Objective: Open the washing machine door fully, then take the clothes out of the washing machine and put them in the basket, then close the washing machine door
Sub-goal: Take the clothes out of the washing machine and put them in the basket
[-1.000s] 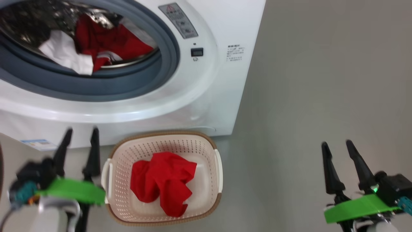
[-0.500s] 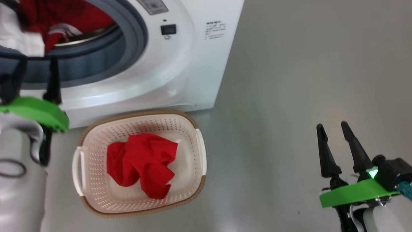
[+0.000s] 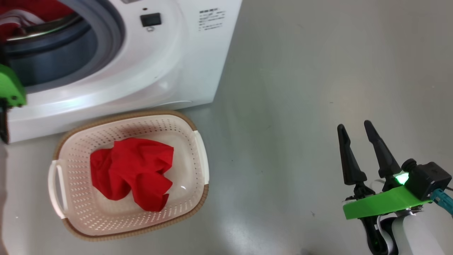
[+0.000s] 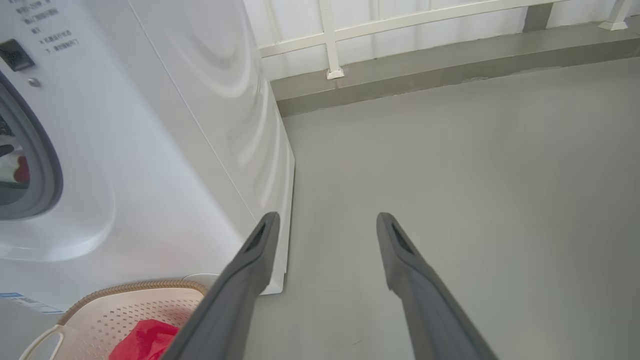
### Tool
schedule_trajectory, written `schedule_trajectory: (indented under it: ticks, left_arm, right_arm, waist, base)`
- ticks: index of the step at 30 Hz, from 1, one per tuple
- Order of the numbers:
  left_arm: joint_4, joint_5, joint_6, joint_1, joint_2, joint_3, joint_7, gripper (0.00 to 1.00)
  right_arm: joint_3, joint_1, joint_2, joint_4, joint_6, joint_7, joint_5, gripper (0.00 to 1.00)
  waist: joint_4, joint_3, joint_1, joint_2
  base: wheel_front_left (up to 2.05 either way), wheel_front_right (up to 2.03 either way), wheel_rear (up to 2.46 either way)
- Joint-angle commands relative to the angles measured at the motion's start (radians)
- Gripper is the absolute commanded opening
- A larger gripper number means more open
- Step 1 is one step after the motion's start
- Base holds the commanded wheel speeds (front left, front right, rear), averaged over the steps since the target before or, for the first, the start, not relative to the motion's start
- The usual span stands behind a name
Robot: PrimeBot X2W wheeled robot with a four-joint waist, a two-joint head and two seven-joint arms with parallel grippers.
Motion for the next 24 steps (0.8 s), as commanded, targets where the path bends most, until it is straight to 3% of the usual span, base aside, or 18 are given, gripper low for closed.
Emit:
schedule_trajectory:
  ticks: [1,18,19,21,22,24]
  left_arm:
    - [0.011,0.017,0.014,-0.036,0.073,0.004,0.008,1.00]
    - [0.079,0.063,0.058,-0.105,0.180,-0.060,0.070,0.99]
    - [0.080,0.064,0.058,-0.107,0.182,-0.063,0.075,0.49]
    - [0.082,0.070,0.062,-0.109,0.188,-0.073,0.082,0.21]
    - [0.082,0.069,0.063,-0.109,0.191,-0.074,0.082,0.00]
    - [0.083,0.067,0.064,-0.110,0.193,-0.077,0.071,0.00]
  right_arm:
    - [0.027,-0.017,-0.012,-0.025,0.006,-0.006,0.012,1.00]
    - [0.050,-0.025,-0.012,-0.041,0.006,-0.006,0.037,1.00]
    - [0.050,-0.026,-0.012,-0.041,0.006,-0.006,0.038,1.00]
    - [0.051,-0.029,-0.012,-0.041,0.006,-0.006,0.039,1.00]
    - [0.051,-0.031,-0.012,-0.042,0.006,-0.006,0.040,1.00]
    - [0.050,-0.035,-0.012,-0.044,0.006,-0.006,0.040,1.00]
  waist:
    - [-0.030,0.027,0.0000,-0.0001]
    - [-0.089,0.080,0.0000,-0.0001]
    - [-0.090,0.082,0.0000,-0.0001]
    - [-0.091,0.084,0.0000,-0.0001]
    - [-0.092,0.086,0.0000,-0.0001]
    - [-0.090,0.086,0.0000,-0.0001]
  base:
    - [0.00,0.00,0.00]
    - [0.00,0.00,0.00]
    - [0.00,0.00,0.00]
    - [0.00,0.00,0.00]
    - [0.00,0.00,0.00]
    - [0.00,0.00,0.00]
